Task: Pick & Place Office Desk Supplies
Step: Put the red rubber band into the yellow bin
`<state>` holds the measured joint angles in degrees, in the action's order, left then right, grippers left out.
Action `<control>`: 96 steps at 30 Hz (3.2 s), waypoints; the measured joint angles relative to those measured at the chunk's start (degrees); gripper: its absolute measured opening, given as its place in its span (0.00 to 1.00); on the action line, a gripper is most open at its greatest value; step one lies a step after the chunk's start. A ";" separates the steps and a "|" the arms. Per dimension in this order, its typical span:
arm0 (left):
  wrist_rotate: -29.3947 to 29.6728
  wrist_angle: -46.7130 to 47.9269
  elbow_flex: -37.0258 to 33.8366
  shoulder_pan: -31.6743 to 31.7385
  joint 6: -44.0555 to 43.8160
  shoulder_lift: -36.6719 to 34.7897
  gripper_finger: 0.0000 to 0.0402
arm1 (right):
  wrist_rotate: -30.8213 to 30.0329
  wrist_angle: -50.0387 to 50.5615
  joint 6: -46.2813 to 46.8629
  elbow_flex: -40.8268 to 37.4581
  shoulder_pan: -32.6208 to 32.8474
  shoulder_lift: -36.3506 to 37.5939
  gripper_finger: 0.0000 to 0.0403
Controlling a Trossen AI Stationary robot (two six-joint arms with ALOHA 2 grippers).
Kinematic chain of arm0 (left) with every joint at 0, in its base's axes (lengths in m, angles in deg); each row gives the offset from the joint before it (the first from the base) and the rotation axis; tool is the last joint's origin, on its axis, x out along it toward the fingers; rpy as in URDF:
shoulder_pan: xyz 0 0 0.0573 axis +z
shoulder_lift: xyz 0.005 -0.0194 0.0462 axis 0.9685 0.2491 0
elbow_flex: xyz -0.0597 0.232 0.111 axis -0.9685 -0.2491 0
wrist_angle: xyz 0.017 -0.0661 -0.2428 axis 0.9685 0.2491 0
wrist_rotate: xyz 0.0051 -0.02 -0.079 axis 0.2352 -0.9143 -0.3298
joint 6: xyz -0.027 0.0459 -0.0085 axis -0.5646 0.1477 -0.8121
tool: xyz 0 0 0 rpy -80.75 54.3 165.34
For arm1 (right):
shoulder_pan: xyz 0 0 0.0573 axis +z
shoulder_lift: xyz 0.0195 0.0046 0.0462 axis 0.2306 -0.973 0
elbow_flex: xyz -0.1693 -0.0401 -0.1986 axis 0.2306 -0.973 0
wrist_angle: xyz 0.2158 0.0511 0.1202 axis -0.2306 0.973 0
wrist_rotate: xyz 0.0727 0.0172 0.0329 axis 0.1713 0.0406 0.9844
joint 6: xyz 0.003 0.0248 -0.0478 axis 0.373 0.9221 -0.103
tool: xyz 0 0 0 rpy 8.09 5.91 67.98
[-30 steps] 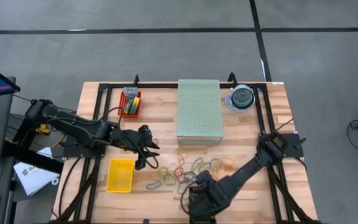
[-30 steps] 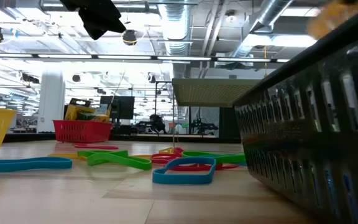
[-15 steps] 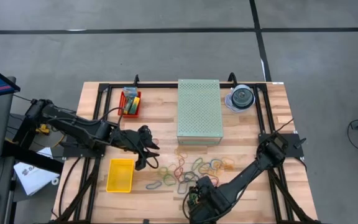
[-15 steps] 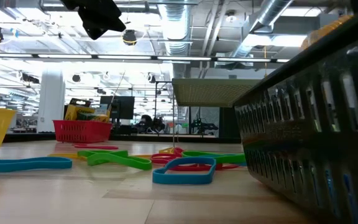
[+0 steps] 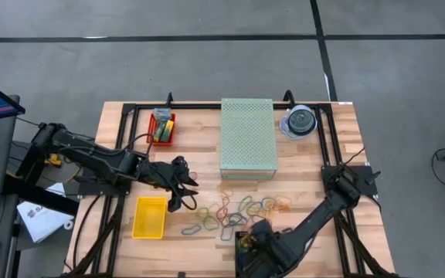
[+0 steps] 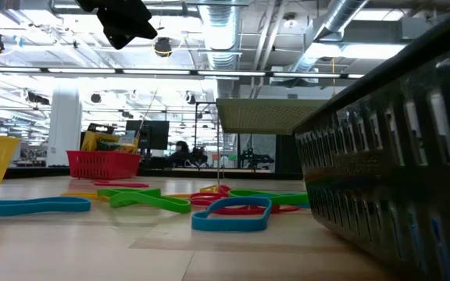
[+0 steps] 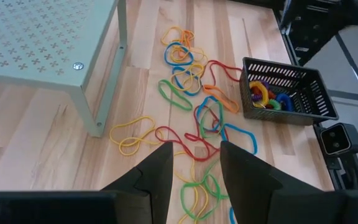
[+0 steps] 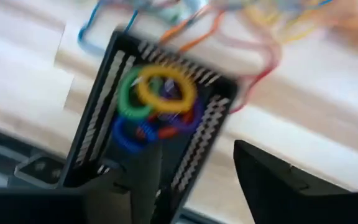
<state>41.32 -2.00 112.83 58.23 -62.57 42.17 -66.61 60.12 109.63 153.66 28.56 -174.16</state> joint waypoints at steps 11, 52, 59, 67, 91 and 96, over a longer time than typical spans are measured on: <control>-7.20 3.96 0.01 -0.65 -0.88 -0.02 0.32 | -14.06 5.07 7.11 -5.19 2.77 10.59 0.45; -15.03 10.45 -5.47 26.77 31.73 22.12 0.36 | -48.22 0.91 -13.03 -6.51 4.40 31.50 0.47; -13.92 6.46 -8.62 26.75 27.95 22.08 0.32 | -48.16 0.11 -12.88 -6.51 5.02 31.50 0.47; -10.82 3.22 -10.88 23.29 24.35 21.80 0.29 | -48.14 -0.37 -12.99 -6.51 5.26 31.50 0.47; -8.54 0.93 -11.25 22.23 19.86 22.06 0.05 | -48.59 -1.86 -14.06 -6.51 6.87 31.50 0.47; -8.09 0.92 -11.25 22.25 18.44 22.08 0.01 | -49.08 -2.47 -14.09 -6.51 7.27 31.50 0.47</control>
<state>33.23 -1.08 101.58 80.48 -44.12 64.25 -115.69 57.65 95.54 147.14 35.83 -142.67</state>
